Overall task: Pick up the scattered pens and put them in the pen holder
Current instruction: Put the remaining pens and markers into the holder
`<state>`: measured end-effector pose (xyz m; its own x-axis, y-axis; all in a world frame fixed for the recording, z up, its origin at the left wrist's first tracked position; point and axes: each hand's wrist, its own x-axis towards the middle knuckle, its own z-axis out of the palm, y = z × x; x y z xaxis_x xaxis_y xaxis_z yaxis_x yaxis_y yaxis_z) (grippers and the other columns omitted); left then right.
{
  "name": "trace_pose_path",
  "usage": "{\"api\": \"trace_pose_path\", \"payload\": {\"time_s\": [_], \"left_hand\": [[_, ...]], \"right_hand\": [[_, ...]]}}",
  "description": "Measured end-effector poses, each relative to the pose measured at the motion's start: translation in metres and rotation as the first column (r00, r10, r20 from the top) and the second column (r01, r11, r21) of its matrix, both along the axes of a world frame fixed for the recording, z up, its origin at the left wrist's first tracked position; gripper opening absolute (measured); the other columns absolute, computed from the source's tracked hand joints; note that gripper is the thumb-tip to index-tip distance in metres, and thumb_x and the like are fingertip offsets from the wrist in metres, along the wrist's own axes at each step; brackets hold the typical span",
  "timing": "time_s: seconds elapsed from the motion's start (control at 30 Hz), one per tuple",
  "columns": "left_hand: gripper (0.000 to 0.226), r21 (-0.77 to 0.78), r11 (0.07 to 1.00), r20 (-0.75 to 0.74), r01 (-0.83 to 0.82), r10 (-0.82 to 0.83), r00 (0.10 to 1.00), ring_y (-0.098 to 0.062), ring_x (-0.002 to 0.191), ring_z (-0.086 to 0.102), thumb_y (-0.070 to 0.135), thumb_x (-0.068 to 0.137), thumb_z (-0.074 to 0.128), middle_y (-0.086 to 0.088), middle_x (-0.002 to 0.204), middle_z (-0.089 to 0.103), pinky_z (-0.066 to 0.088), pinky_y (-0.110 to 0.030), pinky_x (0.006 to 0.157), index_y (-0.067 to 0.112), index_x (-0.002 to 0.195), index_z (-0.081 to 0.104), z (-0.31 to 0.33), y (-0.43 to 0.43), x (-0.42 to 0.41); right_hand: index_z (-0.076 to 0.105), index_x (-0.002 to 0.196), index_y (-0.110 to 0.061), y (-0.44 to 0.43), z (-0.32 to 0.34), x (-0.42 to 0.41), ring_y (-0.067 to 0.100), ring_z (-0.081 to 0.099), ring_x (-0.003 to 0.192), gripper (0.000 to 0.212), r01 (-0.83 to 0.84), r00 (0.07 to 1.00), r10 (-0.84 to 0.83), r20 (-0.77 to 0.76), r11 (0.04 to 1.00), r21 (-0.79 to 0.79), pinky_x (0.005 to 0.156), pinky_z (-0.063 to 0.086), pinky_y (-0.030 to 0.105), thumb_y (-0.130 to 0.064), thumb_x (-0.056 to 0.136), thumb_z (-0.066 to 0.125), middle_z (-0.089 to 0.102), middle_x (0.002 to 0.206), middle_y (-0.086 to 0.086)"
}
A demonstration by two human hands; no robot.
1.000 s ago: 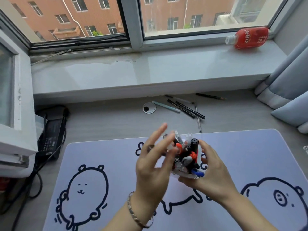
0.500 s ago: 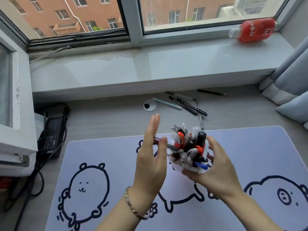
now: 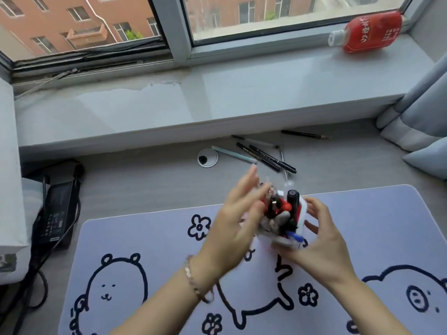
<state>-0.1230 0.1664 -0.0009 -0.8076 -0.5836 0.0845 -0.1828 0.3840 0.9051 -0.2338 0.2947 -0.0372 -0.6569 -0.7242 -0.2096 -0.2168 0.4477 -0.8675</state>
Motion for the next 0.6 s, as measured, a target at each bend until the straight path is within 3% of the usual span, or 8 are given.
{"api": "trace_pose_path", "payload": {"time_s": [0.07, 0.13, 0.27, 0.37, 0.43, 0.5, 0.6], "left_hand": [[0.037, -0.057, 0.99, -0.026, -0.131, 0.13, 0.991, 0.007, 0.131, 0.031, 0.022, 0.093, 0.041, 0.01, 0.142, 0.035, 0.027, -0.014, 0.109, 0.023, 0.129, 0.043, -0.014, -0.031, -0.013], [0.042, -0.189, 0.973, 0.163, -0.13, 0.161, 0.973, -0.007, 0.133, 0.035, 0.011, 0.091, 0.047, 0.003, 0.142, 0.041, 0.026, -0.023, 0.112, 0.019, 0.132, 0.043, -0.035, -0.068, -0.033], [0.047, -0.437, 0.868, 0.569, 0.235, 0.065, 0.82, -0.02, 0.136, 0.033, 0.007, 0.087, 0.046, -0.003, 0.147, 0.038, 0.027, -0.036, 0.109, 0.015, 0.134, 0.042, -0.073, -0.124, -0.083], [0.038, -0.48, 0.782, 0.701, 0.397, 0.07, 0.709, -0.028, 0.129, 0.035, 0.018, 0.089, 0.048, -0.007, 0.138, 0.045, 0.03, -0.04, 0.102, 0.014, 0.127, 0.046, -0.089, -0.138, -0.11], [0.03, -0.501, 0.723, 0.741, 0.476, 0.074, 0.667, -0.031, 0.122, 0.038, 0.02, 0.09, 0.047, -0.01, 0.128, 0.05, 0.034, -0.04, 0.094, 0.009, 0.118, 0.051, -0.094, -0.139, -0.117], [0.02, -0.592, 0.59, 0.713, 0.549, 0.066, 0.698, -0.031, 0.107, 0.048, 0.013, 0.089, 0.046, -0.013, 0.111, 0.057, 0.039, -0.037, 0.083, 0.004, 0.104, 0.055, -0.097, -0.135, -0.116], [0.022, -0.669, 0.43, 0.685, 0.606, 0.039, 0.728, -0.025, 0.056, 0.058, 0.015, 0.074, 0.042, -0.008, 0.063, 0.062, 0.042, -0.024, 0.046, 0.008, 0.064, 0.059, -0.094, -0.131, -0.097]], "right_hand": [[0.035, 0.111, -0.059, 0.001, 0.0, -0.012, -0.019, 0.047, 0.103, 0.086, 0.061, 0.997, -0.061, 0.04, 0.998, -0.014, 0.091, 0.045, 0.029, -0.042, 0.042, 0.084, 0.05, 0.116, -0.03], [0.036, 0.108, -0.062, 0.0, -0.001, -0.024, -0.02, 0.046, 0.103, 0.085, 0.096, 0.994, -0.096, 0.051, 0.995, -0.006, 0.093, 0.043, 0.03, -0.033, 0.046, 0.088, 0.049, 0.114, -0.033], [0.037, 0.115, -0.056, -0.002, -0.002, -0.042, 0.002, 0.054, 0.106, 0.091, 0.077, 0.997, -0.078, 0.016, 0.997, 0.03, 0.092, 0.047, 0.034, -0.03, 0.046, 0.091, 0.054, 0.117, -0.024], [0.037, 0.112, -0.058, -0.003, -0.004, -0.048, 0.005, 0.053, 0.107, 0.09, 0.058, 0.998, -0.06, 0.031, 0.998, 0.039, 0.092, 0.047, 0.035, -0.031, 0.045, 0.09, 0.052, 0.115, -0.028], [0.038, 0.108, -0.061, -0.003, -0.005, -0.049, -0.003, 0.053, 0.102, 0.087, 0.057, 0.998, -0.058, 0.03, 0.998, 0.035, 0.089, 0.046, 0.031, -0.031, 0.045, 0.09, 0.05, 0.111, -0.034], [0.037, 0.107, -0.062, -0.002, -0.005, -0.048, -0.012, 0.05, 0.1, 0.086, 0.064, 0.998, -0.065, 0.022, 0.997, 0.035, 0.088, 0.045, 0.029, -0.033, 0.045, 0.09, 0.05, 0.11, -0.034], [0.037, 0.108, -0.062, -0.001, -0.004, -0.045, -0.011, 0.051, 0.101, 0.086, 0.069, 0.997, -0.07, 0.028, 0.996, 0.05, 0.09, 0.046, 0.029, -0.037, 0.045, 0.089, 0.052, 0.112, -0.032]]}}
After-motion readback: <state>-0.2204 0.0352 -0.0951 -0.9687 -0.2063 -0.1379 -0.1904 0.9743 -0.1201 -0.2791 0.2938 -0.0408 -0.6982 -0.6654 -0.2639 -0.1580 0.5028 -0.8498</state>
